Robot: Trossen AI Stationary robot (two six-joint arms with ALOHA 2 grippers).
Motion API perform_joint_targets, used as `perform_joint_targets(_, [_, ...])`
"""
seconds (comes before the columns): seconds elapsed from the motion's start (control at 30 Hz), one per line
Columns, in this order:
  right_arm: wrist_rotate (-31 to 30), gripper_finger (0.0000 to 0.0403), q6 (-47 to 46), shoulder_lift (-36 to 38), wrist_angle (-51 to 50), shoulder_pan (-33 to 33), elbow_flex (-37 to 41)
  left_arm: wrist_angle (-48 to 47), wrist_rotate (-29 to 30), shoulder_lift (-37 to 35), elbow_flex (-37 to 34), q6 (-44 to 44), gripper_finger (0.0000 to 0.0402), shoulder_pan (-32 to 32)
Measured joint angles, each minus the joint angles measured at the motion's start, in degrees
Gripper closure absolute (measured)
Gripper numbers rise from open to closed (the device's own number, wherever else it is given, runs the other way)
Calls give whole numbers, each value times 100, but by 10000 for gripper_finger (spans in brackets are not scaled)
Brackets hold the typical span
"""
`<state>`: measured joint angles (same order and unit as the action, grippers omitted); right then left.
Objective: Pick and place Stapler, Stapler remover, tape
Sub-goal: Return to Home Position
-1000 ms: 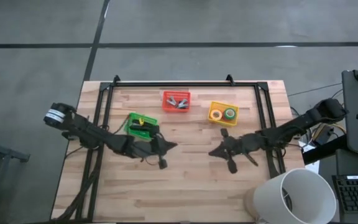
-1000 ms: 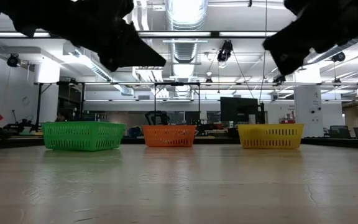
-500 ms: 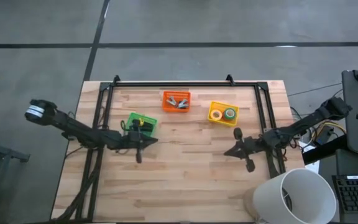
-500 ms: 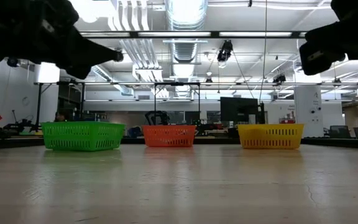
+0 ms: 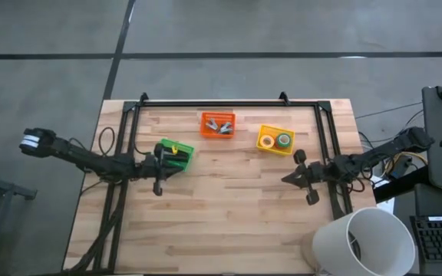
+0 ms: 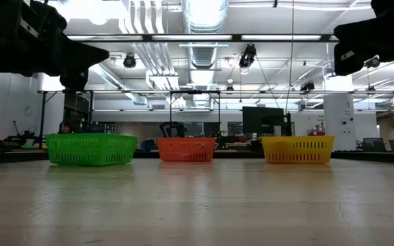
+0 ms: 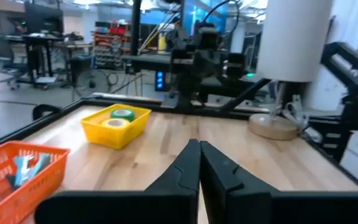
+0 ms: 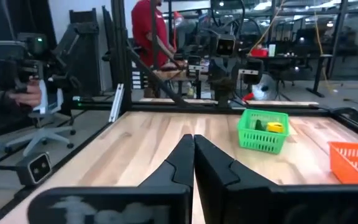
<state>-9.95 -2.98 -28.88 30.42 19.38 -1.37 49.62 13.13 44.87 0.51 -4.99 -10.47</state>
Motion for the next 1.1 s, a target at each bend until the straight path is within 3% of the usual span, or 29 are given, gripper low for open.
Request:
perform_joint_targets(0.17, [548,394,-16,317,-23,7,11,-268,-120,-322,-2,9,387,8])
perform_joint_targets(0.23, [838,394,-1,472,-136,7,11,-357,-429,-442,-2,-70,387,9])
perform_joint_targets(0.47, [1221,394,-273,1075,-1465,7,13,-366,-623,-767,-4,-79,386,5])
perform_joint_targets(0.6, [1593,394,-284,1439,-2038,7,8,-409,-619,-912,-7,-20,386,8])
perform_joint_targets(0.87, [1565,394,-266,2116,-3016,7,-100,-918,-333,-959,-11,-47,385,8])
perform_joint_targets(1.1, [1895,394,-15,2709,-4383,9,-788,-644,-182,-1500,-1,201,385,5])
